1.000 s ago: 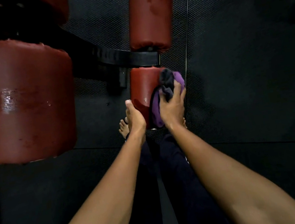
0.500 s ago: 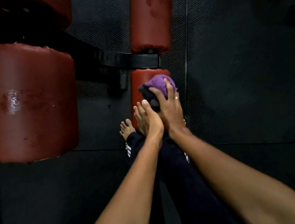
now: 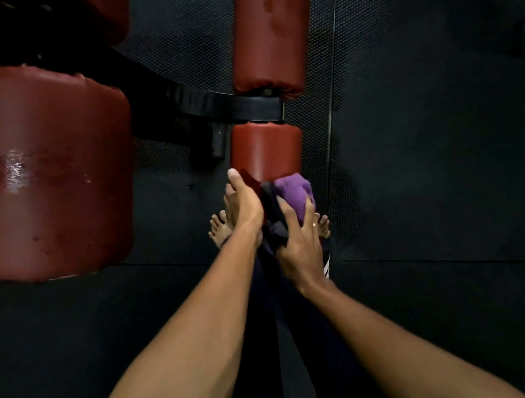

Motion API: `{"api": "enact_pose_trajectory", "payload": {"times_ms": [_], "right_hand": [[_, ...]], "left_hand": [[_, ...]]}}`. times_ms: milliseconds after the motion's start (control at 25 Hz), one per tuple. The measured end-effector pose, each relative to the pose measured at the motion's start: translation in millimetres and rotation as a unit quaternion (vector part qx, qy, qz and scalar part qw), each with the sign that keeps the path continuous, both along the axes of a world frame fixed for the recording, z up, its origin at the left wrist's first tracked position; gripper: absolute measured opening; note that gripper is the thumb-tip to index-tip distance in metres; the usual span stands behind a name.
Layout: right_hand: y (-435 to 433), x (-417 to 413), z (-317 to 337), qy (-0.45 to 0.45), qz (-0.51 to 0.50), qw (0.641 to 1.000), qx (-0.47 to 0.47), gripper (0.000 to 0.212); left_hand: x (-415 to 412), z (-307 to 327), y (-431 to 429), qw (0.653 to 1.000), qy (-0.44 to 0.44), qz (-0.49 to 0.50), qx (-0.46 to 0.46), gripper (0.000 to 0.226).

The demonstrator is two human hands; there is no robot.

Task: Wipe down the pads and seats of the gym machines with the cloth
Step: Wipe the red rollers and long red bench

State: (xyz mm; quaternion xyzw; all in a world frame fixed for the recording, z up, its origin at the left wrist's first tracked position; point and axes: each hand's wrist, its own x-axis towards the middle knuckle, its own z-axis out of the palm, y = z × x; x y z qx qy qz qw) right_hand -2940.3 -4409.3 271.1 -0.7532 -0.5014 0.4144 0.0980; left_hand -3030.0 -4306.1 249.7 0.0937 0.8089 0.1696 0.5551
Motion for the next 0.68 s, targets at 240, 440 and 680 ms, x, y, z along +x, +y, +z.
{"api": "enact_pose_trajectory", "payload": {"times_ms": [240, 440, 680], "right_hand": [[126.2, 15.6, -9.0, -0.067, 0.010, 0.994, 0.088, 0.063], [121.7, 49.0, -22.2, 0.054, -0.229, 0.971, -0.032, 0.044], [107.0, 72.4, 4.6, 0.121, -0.126, 0.983, -0.065, 0.043]], "left_hand": [[5.3, 11.8, 1.9, 0.999, 0.011, -0.013, 0.029, 0.092], [-9.1, 8.0, 15.5, 0.998, 0.031, -0.052, -0.016, 0.076], [-18.2, 51.1, 43.0, 0.993, 0.048, -0.107, 0.011, 0.062]]}}
